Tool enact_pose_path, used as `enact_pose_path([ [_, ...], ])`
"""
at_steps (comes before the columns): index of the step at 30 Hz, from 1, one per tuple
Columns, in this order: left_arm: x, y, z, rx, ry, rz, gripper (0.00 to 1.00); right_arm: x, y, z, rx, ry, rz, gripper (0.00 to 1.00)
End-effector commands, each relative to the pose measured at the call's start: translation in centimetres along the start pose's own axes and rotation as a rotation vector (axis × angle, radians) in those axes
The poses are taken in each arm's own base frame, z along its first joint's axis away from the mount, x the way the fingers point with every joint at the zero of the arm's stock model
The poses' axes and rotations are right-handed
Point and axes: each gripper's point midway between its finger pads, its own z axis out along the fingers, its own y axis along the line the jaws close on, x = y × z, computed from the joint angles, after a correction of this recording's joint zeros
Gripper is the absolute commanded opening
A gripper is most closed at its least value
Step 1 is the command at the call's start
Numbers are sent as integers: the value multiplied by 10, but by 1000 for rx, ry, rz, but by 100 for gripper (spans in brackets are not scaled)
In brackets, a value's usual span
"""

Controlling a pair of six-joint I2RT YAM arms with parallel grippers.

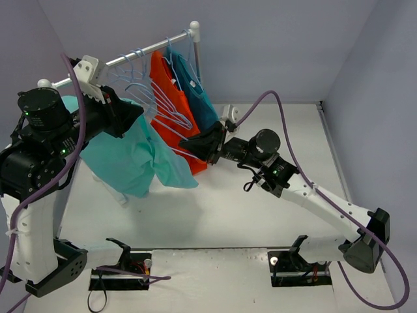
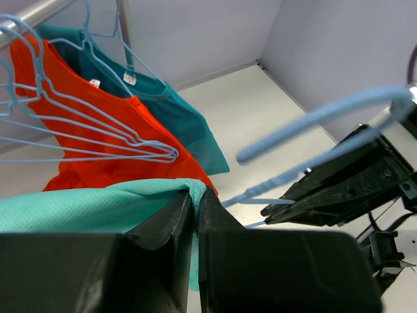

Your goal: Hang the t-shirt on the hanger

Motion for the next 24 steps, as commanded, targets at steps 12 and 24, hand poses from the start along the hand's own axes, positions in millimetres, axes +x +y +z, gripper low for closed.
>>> enact_pose_path([
  [12, -16, -15, -2, 90, -77, 60, 5, -99, 1, -1, -66, -343, -93, 0],
  [24, -47, -19, -9, 88, -183, 67, 16, -80, -2, -1, -65, -309, -66, 0],
])
